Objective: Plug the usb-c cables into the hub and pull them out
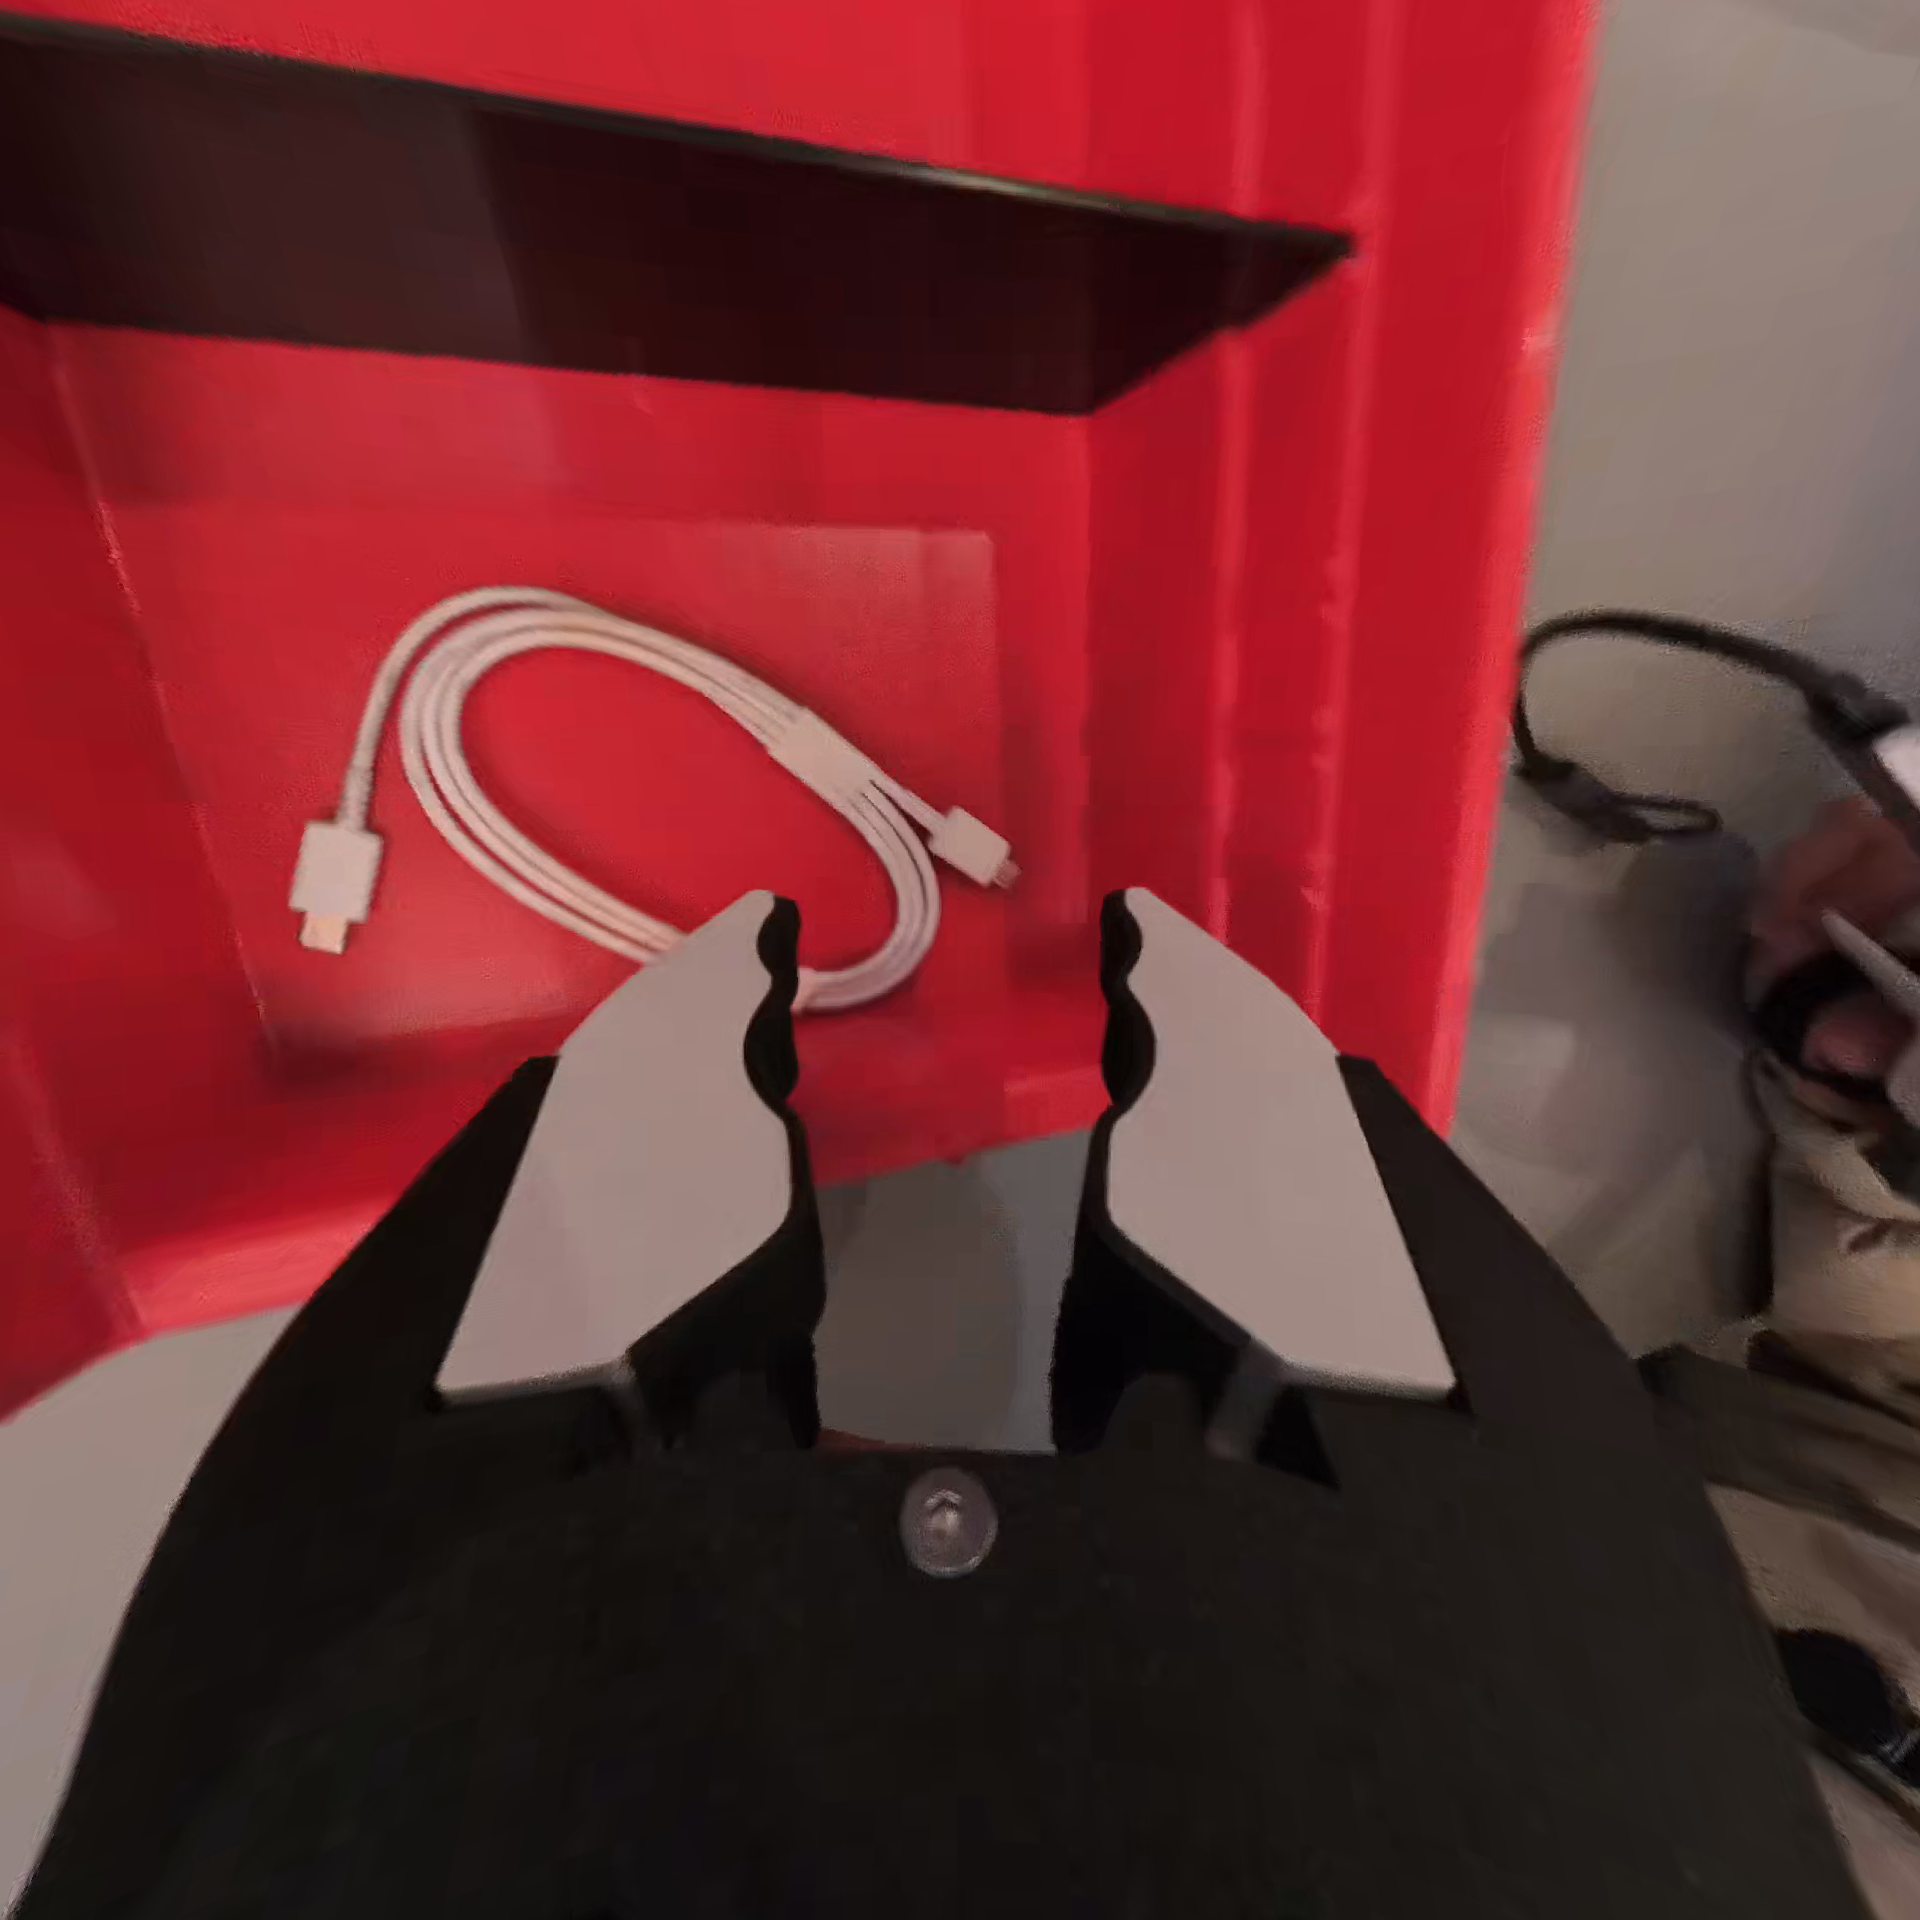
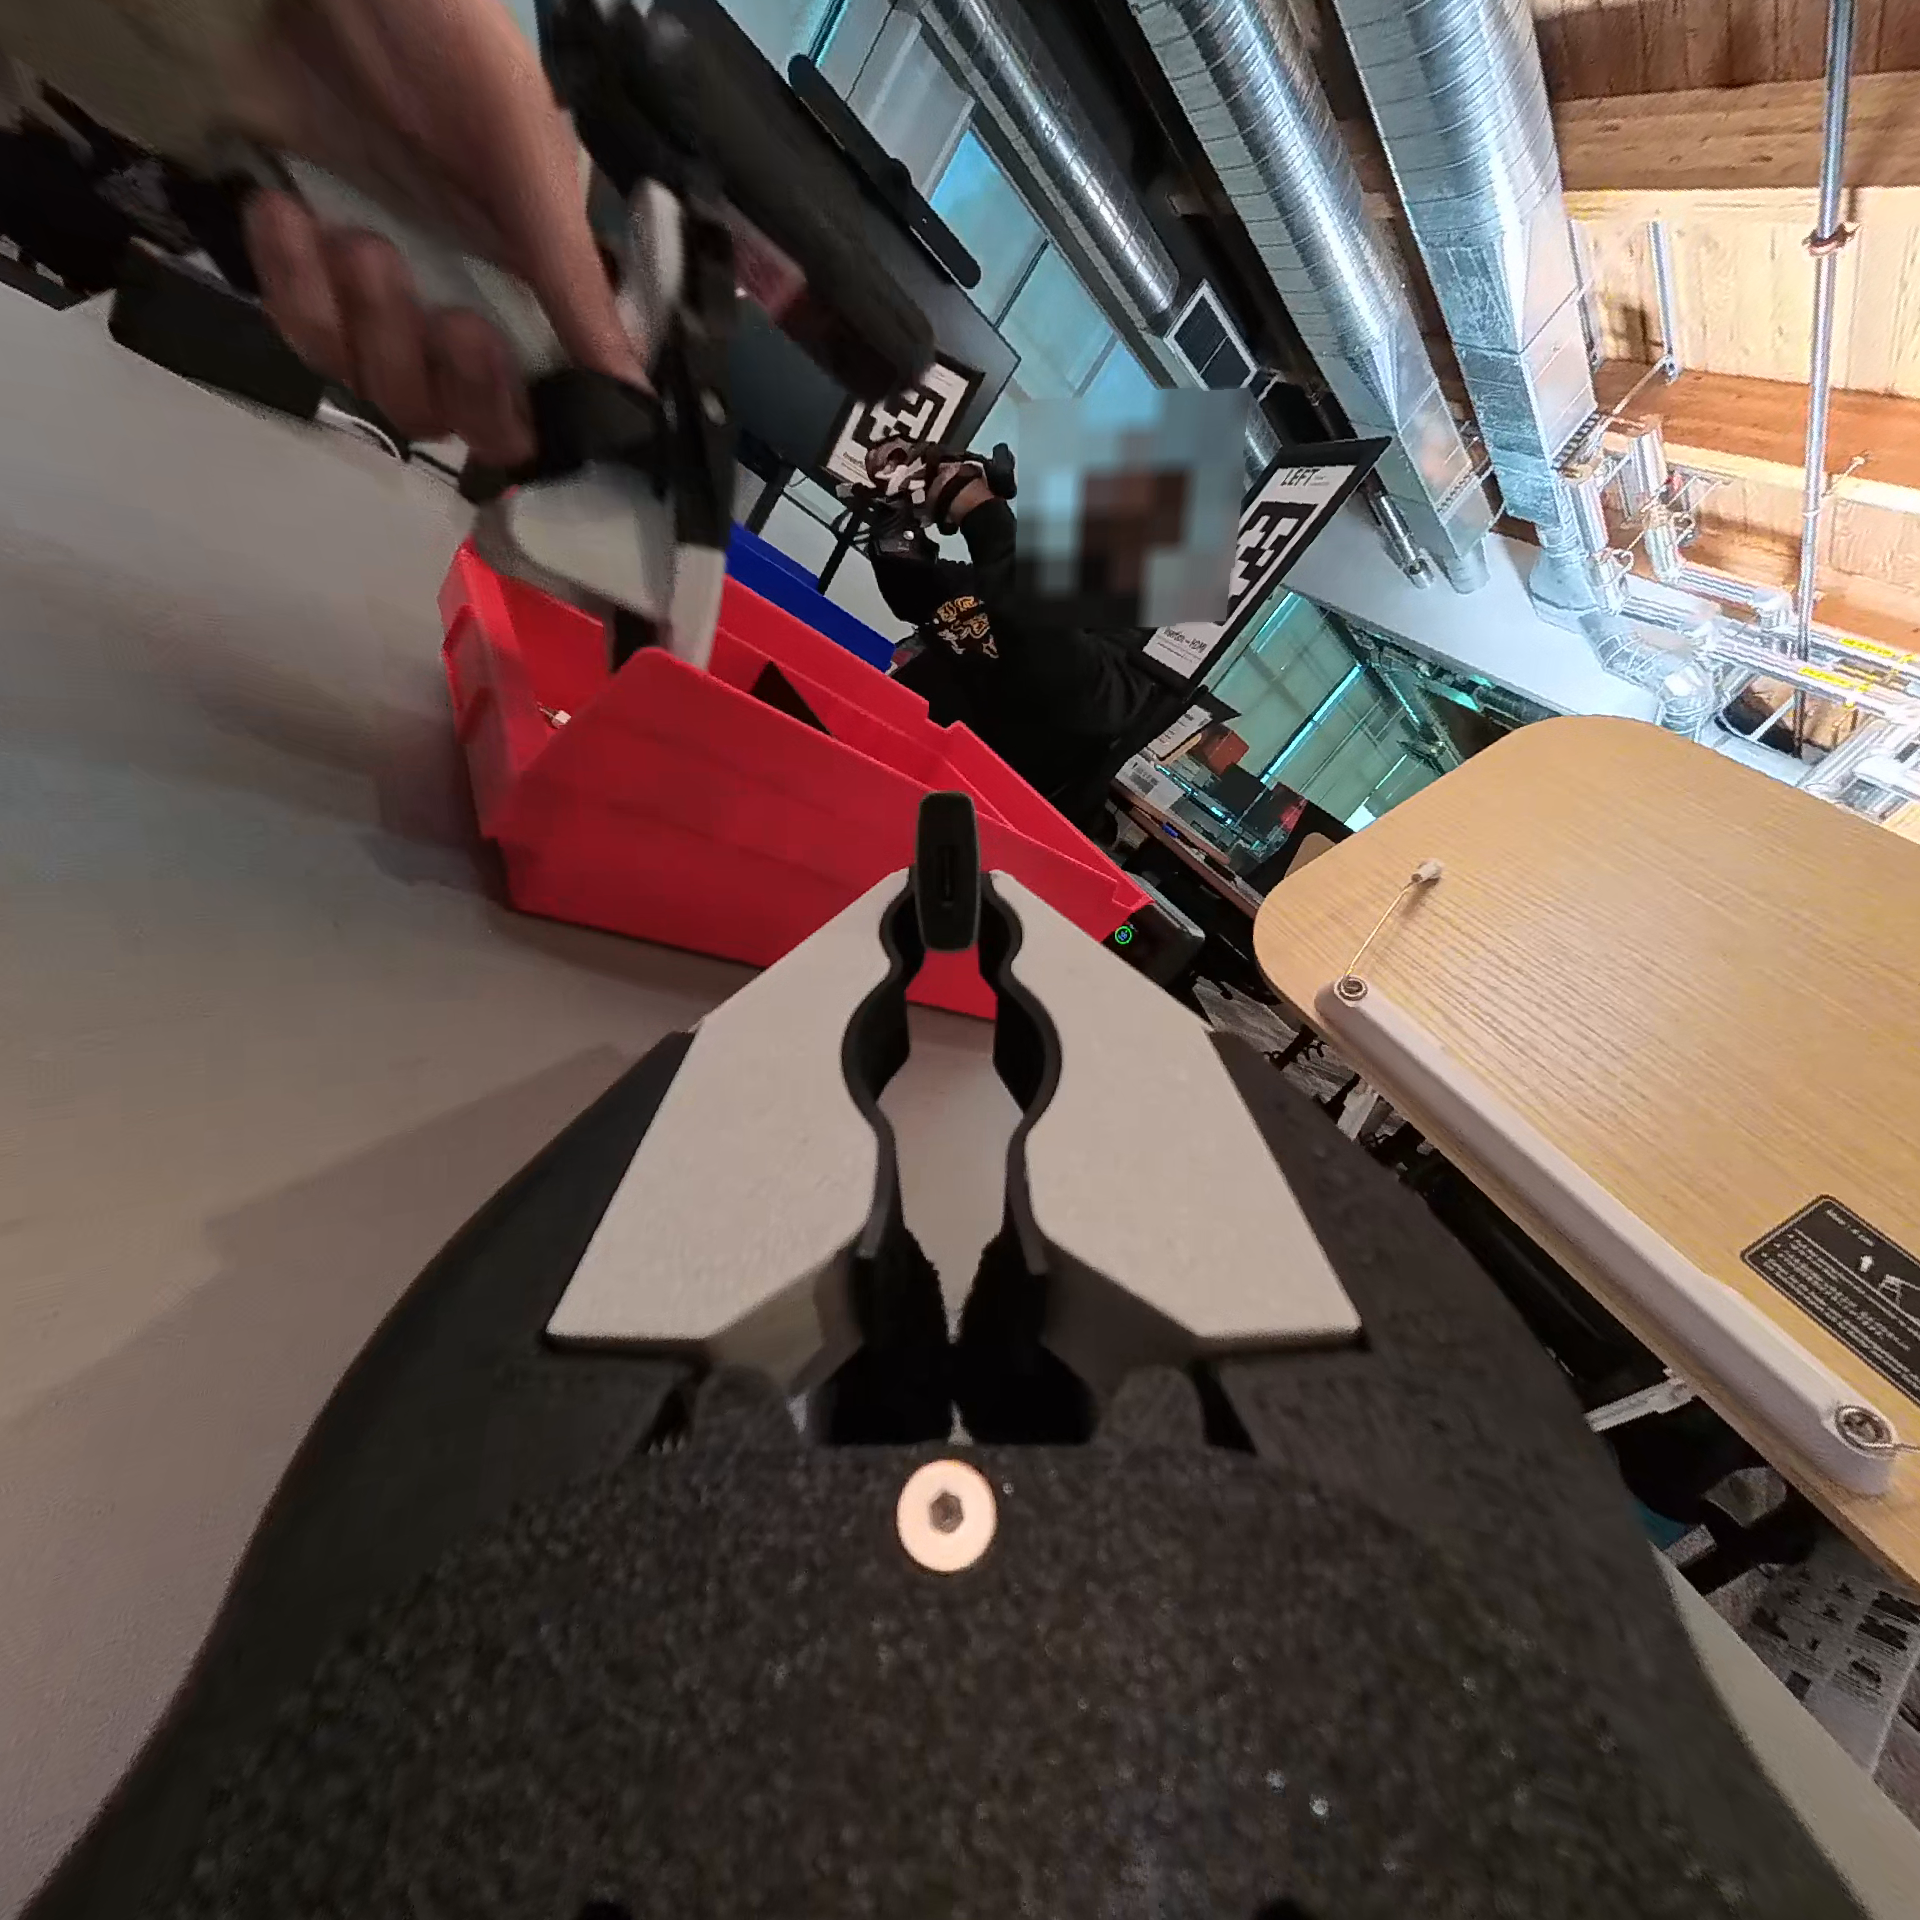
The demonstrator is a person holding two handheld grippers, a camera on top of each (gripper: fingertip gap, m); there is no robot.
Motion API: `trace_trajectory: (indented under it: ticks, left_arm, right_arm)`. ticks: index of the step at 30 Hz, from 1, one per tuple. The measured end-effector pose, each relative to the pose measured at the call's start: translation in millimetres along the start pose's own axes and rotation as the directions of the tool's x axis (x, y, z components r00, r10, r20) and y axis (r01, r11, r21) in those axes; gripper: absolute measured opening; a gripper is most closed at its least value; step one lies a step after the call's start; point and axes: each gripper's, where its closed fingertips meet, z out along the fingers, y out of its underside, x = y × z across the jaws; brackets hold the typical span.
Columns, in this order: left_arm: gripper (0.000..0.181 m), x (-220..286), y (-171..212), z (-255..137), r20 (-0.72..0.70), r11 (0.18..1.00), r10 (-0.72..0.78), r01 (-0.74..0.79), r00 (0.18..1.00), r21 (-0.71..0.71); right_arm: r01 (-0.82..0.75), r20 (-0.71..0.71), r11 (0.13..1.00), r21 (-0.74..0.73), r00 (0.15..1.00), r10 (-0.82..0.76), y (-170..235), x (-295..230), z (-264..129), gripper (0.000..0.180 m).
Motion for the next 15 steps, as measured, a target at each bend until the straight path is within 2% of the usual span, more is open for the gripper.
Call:
trace_trajectory:
  ticks: [5, 8, 12, 13, 15]
  left_arm:
    - [0.05, -19, -25, 38, 0.024, 0.972, -0.178, 0.18, 0.984, -0.154]
    - [0.047, -39, -28, 48, 0.115, 0.958, -0.197, 0.216, 0.974, -0.188]
    - [0.04, -47, -27, 49, 0.145, 0.955, -0.187, 0.215, 0.972, -0.203]
    - [0.024, -46, -26, 50, 0.137, 0.956, -0.18, 0.206, 0.974, -0.208]
    - [0.014, -41, -26, 53, 0.09, 0.958, -0.178, 0.193, 0.98, -0.214]
  right_arm:
    - [-0.024, -0.001, 1.0, -0.002, 1.0, 0.024, 2, 2, 0, 0.009]
    - [-0.032, -0.005, 0.999, -0.007, 0.999, 0.032, 4, 5, -1, 0.009]
    - [-0.052, -0.006, 0.999, -0.011, 0.999, 0.052, 6, 7, -1, 0.009]
    - [-0.055, -0.003, 0.998, -0.011, 0.998, 0.055, 6, 6, 0, 0.009]
    - [-0.055, 0.003, 0.998, -0.011, 0.998, 0.055, 6, 5, 0, 0.009]
